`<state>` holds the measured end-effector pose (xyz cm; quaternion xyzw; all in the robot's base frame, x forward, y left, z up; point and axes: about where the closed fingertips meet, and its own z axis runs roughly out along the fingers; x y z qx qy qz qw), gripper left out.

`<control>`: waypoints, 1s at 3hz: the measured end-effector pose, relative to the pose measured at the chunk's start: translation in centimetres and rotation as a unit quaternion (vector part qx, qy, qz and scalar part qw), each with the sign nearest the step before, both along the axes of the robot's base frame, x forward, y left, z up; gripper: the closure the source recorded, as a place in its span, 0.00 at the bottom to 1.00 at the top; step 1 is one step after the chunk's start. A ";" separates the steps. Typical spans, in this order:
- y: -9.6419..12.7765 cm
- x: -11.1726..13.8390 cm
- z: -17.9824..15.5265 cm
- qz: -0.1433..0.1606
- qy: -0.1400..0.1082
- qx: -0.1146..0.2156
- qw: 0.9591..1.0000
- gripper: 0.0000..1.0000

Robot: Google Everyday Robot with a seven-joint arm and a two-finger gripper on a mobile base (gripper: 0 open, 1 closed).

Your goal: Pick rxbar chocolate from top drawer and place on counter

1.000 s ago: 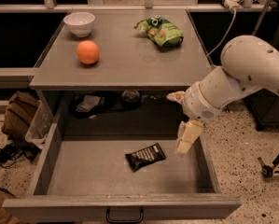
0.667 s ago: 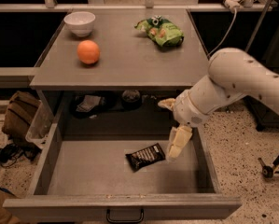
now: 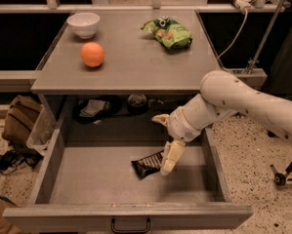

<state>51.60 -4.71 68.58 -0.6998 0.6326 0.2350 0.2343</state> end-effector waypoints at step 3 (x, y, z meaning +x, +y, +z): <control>1.7 -0.9 -4.5 0.005 -0.031 0.037 0.999 0.00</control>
Offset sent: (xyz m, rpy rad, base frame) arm -0.0111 0.0136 -0.0530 0.0980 -0.0953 -0.0110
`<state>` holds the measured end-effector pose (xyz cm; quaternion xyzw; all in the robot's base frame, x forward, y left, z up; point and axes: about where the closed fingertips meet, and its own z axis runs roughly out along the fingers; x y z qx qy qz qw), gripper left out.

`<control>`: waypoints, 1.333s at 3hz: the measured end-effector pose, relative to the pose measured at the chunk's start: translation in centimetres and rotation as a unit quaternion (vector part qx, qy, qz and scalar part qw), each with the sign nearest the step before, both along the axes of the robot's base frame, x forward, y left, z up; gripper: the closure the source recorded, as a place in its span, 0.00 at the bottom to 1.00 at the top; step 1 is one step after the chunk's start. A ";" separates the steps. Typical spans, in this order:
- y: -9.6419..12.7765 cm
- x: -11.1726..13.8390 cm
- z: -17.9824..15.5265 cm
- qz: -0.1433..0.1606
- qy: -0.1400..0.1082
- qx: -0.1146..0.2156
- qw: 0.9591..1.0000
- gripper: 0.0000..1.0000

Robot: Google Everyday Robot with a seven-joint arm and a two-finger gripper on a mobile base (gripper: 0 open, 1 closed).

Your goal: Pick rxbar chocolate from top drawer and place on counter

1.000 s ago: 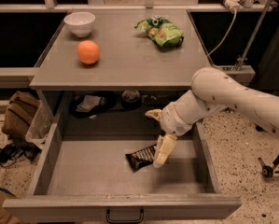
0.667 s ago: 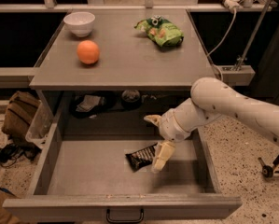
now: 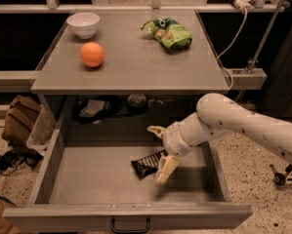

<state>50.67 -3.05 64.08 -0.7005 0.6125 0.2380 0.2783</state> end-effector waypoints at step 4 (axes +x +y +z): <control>1.1 1.0 -3.2 0.022 0.019 -0.014 0.999 0.00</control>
Offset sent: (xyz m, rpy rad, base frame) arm 0.0156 0.0193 -0.0261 0.0149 0.0380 0.0819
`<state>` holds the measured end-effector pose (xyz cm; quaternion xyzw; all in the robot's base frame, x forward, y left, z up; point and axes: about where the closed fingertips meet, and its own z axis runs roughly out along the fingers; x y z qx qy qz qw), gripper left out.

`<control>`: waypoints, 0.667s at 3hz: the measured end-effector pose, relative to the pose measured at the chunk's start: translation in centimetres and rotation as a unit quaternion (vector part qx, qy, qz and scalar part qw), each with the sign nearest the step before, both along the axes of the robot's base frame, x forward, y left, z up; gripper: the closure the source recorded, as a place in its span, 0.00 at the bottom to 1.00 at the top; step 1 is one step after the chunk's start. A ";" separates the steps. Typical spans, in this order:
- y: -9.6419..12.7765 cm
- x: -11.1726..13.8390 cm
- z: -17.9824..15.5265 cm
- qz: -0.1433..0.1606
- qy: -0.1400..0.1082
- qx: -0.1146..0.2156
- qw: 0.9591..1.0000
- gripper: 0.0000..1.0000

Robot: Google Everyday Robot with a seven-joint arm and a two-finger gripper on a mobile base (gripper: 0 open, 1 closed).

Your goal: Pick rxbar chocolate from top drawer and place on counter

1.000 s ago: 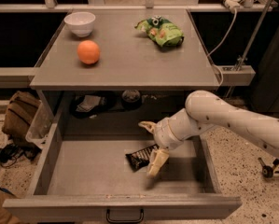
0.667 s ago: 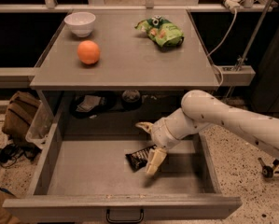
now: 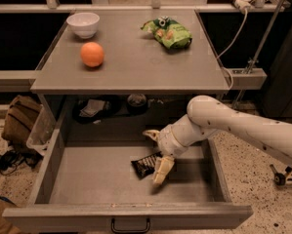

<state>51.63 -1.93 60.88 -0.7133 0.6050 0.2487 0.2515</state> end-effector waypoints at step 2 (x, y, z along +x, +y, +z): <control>-0.3 0.0 -1.3 -0.009 0.005 -0.015 1.000 0.00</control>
Offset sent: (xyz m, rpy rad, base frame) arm 0.0029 -0.0063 -0.0133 -0.0362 0.0053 -0.0244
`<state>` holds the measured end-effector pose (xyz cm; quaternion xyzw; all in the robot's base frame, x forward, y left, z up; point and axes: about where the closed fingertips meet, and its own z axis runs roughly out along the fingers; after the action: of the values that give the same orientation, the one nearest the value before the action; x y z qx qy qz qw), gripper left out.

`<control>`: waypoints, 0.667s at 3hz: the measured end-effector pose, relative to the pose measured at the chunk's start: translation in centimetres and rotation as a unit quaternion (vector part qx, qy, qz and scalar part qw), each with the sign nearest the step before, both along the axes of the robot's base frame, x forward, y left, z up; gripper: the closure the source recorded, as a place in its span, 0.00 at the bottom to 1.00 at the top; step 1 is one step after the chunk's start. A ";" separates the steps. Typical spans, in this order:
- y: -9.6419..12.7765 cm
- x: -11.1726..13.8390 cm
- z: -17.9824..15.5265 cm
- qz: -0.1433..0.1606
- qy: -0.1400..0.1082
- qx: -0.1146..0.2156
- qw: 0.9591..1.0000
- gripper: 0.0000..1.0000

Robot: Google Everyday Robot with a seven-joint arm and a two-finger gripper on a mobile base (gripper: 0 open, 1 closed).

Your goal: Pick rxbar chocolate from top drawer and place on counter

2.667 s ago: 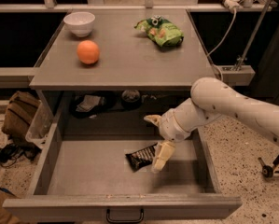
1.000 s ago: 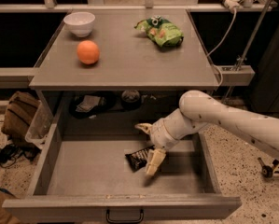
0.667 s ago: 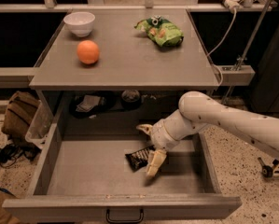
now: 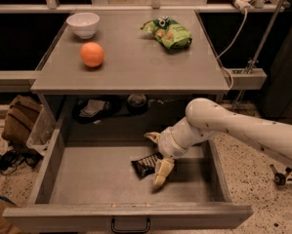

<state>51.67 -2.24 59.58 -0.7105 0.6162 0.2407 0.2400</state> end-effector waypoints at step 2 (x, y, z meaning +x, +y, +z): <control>-0.1 0.0 -0.4 -0.004 0.003 -0.003 1.000 0.04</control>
Offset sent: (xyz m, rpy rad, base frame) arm 0.0016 -0.0061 -0.0058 -0.0108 0.0113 -0.0234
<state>51.64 -2.37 59.19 -0.7083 0.6202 0.2399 0.2371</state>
